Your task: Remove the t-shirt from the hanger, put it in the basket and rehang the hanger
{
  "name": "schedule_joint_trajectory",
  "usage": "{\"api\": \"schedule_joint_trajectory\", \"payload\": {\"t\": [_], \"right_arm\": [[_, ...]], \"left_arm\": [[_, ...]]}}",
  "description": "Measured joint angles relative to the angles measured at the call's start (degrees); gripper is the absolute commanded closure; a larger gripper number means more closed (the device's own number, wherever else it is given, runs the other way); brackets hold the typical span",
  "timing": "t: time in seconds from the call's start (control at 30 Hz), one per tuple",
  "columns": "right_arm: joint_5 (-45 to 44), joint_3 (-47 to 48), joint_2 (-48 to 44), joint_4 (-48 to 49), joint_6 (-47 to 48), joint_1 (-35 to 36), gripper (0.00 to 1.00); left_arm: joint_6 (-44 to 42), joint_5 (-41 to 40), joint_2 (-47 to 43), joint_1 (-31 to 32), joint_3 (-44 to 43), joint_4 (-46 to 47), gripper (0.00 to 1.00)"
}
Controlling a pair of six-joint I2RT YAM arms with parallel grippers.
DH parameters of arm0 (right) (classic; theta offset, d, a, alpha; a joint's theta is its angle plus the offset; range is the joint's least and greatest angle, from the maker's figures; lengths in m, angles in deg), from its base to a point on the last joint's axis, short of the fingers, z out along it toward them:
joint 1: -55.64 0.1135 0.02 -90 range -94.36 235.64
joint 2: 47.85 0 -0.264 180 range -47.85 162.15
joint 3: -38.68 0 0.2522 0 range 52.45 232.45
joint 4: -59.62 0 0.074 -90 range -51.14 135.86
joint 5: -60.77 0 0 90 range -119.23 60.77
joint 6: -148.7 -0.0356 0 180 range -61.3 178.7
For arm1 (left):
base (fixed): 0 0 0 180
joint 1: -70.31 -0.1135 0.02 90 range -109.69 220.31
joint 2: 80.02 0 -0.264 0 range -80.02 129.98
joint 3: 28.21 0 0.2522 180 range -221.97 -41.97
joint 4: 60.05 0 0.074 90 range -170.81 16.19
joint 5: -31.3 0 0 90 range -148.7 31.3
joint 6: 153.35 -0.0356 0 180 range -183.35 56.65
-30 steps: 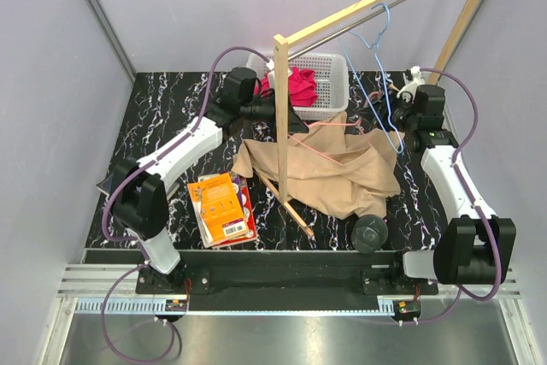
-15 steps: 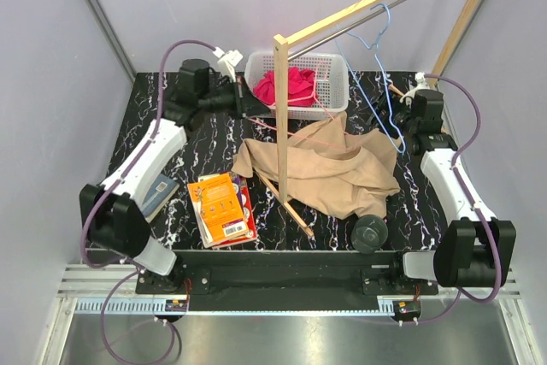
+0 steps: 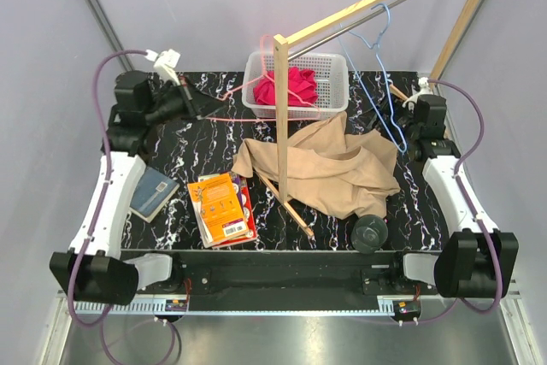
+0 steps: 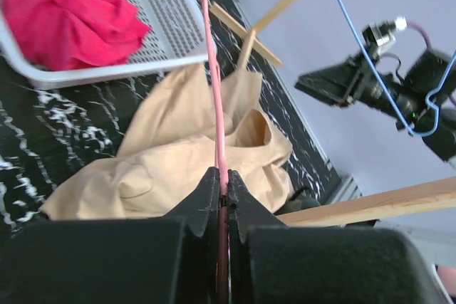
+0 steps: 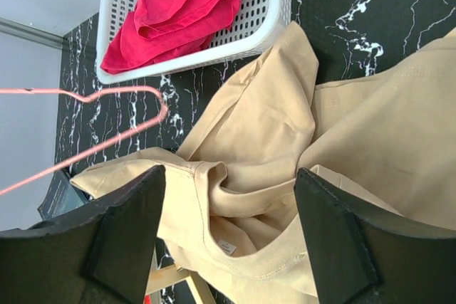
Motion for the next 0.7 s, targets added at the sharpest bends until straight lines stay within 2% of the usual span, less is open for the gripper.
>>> {"api": "schedule_joint_trajectory", "payload": {"t": [0.13, 0.23, 0.4, 0.53, 0.7], "right_arm": [[0.5, 0.0, -1.7, -0.87, -0.55, -1.92, 0.16], [3.43, 0.02, -1.57, -0.94, -2.23, -5.62, 0.17], [10.75, 0.02, 1.16, 1.57, -6.49, -9.62, 0.15], [15.63, -1.03, 1.81, 4.5, -9.09, -9.64, 0.07], [18.62, -2.21, 1.81, 7.72, -11.32, -9.6, 0.08]], "left_arm": [[2.67, 3.17, -2.23, -6.8, 1.05, 0.92, 1.0], [9.64, 7.61, -1.51, -9.49, 2.73, 8.37, 1.0], [26.16, 13.99, 6.25, -7.08, 7.41, 29.92, 1.0], [33.2, 14.82, 12.81, -2.67, 8.28, 38.01, 1.0], [40.35, 15.23, 16.52, 1.97, 9.86, 47.74, 1.0]]}}
